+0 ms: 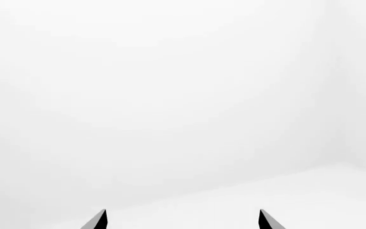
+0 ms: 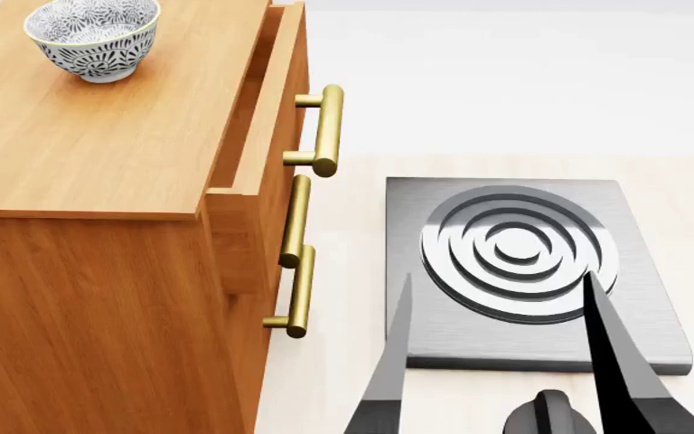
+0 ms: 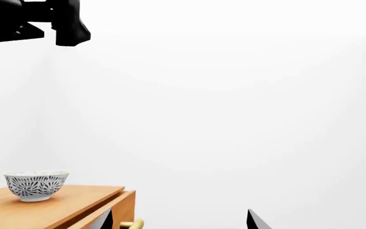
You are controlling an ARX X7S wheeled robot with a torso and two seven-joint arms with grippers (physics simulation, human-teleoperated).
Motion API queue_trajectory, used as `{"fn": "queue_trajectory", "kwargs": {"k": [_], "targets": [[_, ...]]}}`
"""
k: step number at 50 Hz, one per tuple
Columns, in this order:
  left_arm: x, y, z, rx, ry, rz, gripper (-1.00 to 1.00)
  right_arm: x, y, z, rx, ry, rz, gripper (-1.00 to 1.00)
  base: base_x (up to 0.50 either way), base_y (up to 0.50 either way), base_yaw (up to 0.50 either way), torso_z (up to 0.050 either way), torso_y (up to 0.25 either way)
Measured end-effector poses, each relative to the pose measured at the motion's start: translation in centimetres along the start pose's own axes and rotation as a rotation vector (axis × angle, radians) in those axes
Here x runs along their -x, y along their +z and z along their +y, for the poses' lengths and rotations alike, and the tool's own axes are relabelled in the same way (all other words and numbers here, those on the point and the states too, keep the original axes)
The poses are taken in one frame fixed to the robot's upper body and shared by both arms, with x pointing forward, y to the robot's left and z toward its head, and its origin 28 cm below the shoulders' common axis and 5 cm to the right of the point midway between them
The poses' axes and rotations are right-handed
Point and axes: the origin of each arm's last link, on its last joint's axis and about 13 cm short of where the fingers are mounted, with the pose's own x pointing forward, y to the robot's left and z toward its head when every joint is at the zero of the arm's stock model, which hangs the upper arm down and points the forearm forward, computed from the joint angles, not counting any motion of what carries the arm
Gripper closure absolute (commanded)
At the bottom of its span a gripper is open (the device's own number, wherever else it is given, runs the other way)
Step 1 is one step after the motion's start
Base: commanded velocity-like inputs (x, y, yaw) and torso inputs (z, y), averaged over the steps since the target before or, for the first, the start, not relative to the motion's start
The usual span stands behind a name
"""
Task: Pick the akita bowl on the wooden cabinet and place it on the plate.
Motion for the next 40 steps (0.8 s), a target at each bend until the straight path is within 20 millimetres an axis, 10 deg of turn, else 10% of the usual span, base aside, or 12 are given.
{"fn": "queue_trajectory", "kwargs": {"k": [20, 40], "targets": [[-4.7, 1.4, 1.3, 0.01, 0.046, 0.134, -1.0, 0.0, -0.1, -0.2, -0.007, -0.003, 0.003, -1.0, 0.0, 0.0, 0.0, 0.0, 0.0], [-4.8, 0.0, 2.0, 0.233, 0.041, 0.337, -1.0, 0.0, -0.2, -0.2, -0.012, -0.002, 0.007, -1.0, 0.0, 0.0, 0.0, 0.0, 0.0]]}}
